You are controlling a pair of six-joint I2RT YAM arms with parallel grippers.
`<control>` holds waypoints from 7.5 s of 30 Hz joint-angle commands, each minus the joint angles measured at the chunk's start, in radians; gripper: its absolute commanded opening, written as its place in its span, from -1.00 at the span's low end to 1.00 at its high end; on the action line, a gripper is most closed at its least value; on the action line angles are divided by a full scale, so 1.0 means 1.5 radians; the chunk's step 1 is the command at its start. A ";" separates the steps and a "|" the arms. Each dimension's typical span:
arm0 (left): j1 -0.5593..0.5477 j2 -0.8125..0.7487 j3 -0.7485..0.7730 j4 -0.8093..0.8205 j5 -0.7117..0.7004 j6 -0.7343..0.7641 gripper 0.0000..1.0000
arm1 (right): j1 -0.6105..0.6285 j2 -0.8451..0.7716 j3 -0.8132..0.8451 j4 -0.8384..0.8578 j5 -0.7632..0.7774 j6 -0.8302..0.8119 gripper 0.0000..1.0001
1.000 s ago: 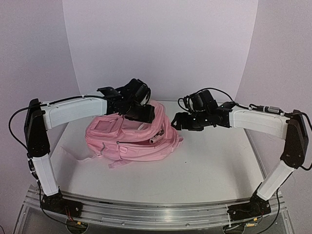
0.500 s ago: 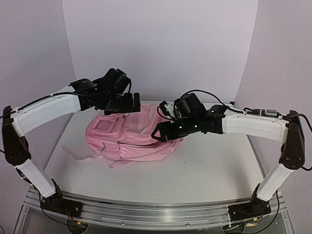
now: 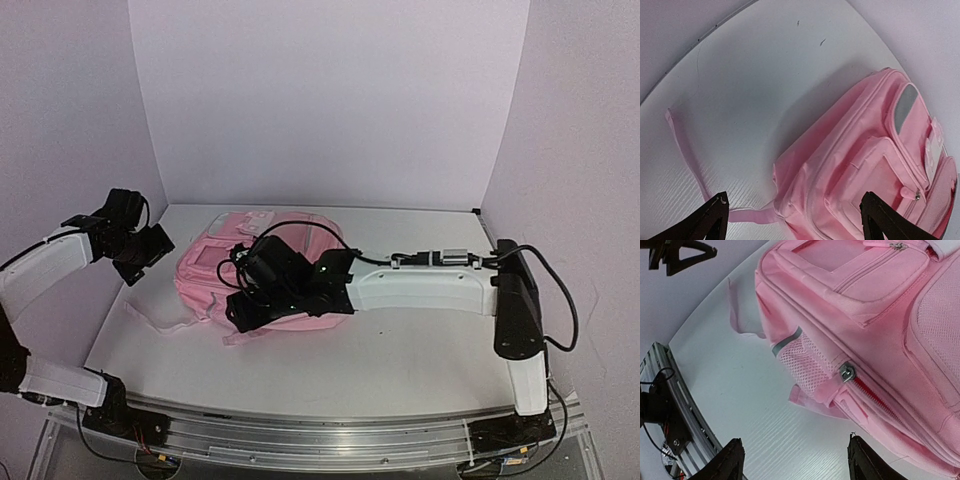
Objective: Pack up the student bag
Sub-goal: Zip the student bag at the center of the board.
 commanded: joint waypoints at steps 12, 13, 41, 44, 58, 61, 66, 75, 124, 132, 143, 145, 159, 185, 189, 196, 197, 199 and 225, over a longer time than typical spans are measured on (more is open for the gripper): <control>0.084 0.095 -0.116 0.283 0.274 0.045 0.24 | 0.000 0.171 0.188 -0.018 0.207 0.162 0.11; 0.084 0.096 -0.119 0.284 0.273 0.047 0.21 | 0.001 0.176 0.192 -0.018 0.204 0.171 0.08; 0.084 -0.022 -0.277 0.317 0.363 0.016 -1.00 | 0.045 0.092 0.099 -0.016 0.297 0.200 0.00; 0.084 -0.056 -0.294 0.311 0.369 0.004 -1.00 | 0.052 0.085 0.104 -0.016 0.322 0.167 0.00; 0.079 -0.155 -0.299 0.251 0.373 -0.019 -1.00 | 0.114 0.160 0.285 -0.172 0.502 -0.249 0.04; 0.077 -0.153 -0.288 0.242 0.366 -0.017 -1.00 | 0.119 0.189 0.304 -0.183 0.502 -0.245 0.04; 0.068 -0.152 -0.278 0.237 0.362 -0.016 -1.00 | 0.120 0.213 0.296 -0.194 0.511 -0.219 0.03; 0.063 -0.144 -0.269 0.221 0.355 -0.006 -1.00 | 0.119 0.244 0.287 -0.198 0.567 -0.201 0.01; 0.057 -0.208 -0.283 0.229 0.378 -0.022 -1.00 | 0.050 0.083 0.139 -0.180 0.319 0.025 -0.20; 0.057 -0.202 -0.274 0.216 0.360 -0.013 -1.00 | 0.056 0.100 0.141 -0.192 0.365 0.022 -0.29; 0.057 -0.172 -0.261 0.226 0.351 -0.006 -1.00 | 0.061 0.130 0.163 -0.236 0.359 0.026 -0.29; 0.057 -0.169 -0.260 0.228 0.351 -0.006 -1.00 | 0.061 0.137 0.166 -0.237 0.347 0.019 -0.27; 0.057 -0.163 -0.257 0.227 0.340 0.000 -1.00 | 0.060 0.150 0.192 -0.240 0.381 0.003 -1.00; 0.058 -0.110 -0.248 0.217 0.241 0.011 -1.00 | -0.038 -0.030 -0.007 -0.298 0.060 -0.026 -1.00; 0.058 -0.119 -0.248 0.233 0.261 0.028 -1.00 | -0.038 -0.027 0.012 -0.298 0.071 -0.073 -1.00; 0.058 -0.169 -0.267 0.263 0.285 0.046 -1.00 | -0.054 0.030 0.172 -0.346 -0.092 -0.033 -1.00; 0.058 -0.170 -0.264 0.255 0.274 0.047 -1.00 | -0.060 0.030 0.173 -0.364 -0.103 -0.009 -1.00; 0.058 -0.173 -0.262 0.248 0.263 0.049 -1.00 | -0.075 0.023 0.151 -0.385 -0.120 0.019 -1.00; 0.058 -0.145 -0.271 0.249 0.205 0.039 -1.00 | -0.162 -0.138 -0.137 -0.416 0.101 -0.037 -1.00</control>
